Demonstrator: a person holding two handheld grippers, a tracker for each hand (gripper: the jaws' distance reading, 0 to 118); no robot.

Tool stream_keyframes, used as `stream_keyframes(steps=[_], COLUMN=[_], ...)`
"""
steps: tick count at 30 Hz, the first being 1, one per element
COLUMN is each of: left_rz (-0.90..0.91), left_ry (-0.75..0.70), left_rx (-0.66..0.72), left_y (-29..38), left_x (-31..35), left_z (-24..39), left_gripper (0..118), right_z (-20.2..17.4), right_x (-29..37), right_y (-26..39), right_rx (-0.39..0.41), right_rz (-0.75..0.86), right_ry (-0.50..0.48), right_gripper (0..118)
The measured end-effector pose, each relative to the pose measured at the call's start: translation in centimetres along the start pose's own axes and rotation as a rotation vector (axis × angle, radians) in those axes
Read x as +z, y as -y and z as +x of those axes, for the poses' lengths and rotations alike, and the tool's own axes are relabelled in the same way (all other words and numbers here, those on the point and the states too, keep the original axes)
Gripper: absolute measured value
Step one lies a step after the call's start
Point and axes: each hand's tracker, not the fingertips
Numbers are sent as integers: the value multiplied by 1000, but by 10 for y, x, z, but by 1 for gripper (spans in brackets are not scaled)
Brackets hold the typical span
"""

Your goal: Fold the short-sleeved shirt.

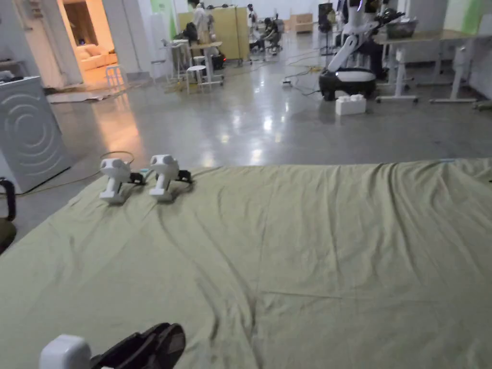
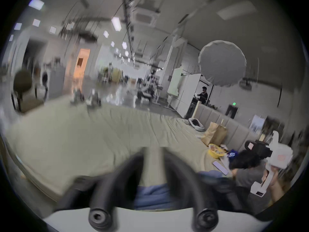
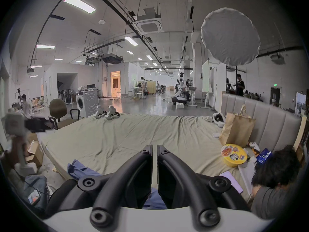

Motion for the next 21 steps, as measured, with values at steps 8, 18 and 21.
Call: stream_keyframes(steps=[8,18,21], left_rz=[-305,-306,-316], left_ry=[-160,-91,-110], left_rx=[534,735,787], left_y=[73,122,128], left_x=[-68,-85,-91], left_z=[-165,-168,-173], left_gripper=[106,97,33], right_z=[14,17,20], right_x=[-9,-17,-20], right_y=[21,39,42], right_rx=[-79,-138,-177], right_rz=[-114,-197,-209], right_ry=[-5,-13,-25], right_gripper=[6,6,6])
